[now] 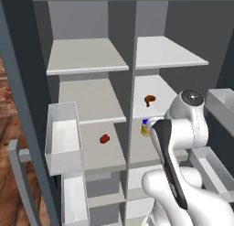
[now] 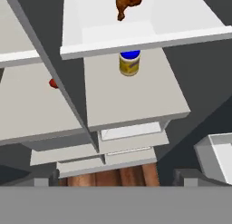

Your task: Pick up the frozen chicken drumstick from the freezer, place it on any shelf in the fridge, and close the fridge and freezer doors when done.

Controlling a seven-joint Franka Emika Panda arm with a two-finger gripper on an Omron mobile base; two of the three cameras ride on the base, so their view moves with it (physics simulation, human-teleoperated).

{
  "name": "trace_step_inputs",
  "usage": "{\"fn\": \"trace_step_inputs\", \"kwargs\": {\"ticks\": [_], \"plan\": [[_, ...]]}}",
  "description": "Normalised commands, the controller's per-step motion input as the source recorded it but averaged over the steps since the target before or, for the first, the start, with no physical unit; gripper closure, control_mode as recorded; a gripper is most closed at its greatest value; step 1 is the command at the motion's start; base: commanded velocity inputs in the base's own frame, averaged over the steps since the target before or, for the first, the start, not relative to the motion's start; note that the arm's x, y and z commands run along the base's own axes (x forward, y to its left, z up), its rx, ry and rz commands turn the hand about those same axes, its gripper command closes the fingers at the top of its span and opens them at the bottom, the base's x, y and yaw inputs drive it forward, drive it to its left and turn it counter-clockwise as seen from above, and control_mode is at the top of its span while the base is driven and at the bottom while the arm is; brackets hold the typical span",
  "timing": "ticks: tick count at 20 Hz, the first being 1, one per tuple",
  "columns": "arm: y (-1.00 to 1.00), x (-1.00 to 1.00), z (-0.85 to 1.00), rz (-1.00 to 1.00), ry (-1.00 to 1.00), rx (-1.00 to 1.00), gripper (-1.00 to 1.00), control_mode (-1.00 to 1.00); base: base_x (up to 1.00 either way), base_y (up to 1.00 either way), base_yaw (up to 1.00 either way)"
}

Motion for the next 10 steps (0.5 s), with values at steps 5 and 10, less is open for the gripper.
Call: {"fn": "trace_step_inputs", "kwargs": {"ticks": [5, 10], "plan": [[0.08, -0.07, -0.01, 0.00, 0.00, -0.01, -1.00, 1.00, -0.28, 0.06, 0.00], [0.00, 0.00, 0.00, 0.00, 0.00, 0.00, -1.00, 1.00, -0.91, 0.26, -0.01]]}}
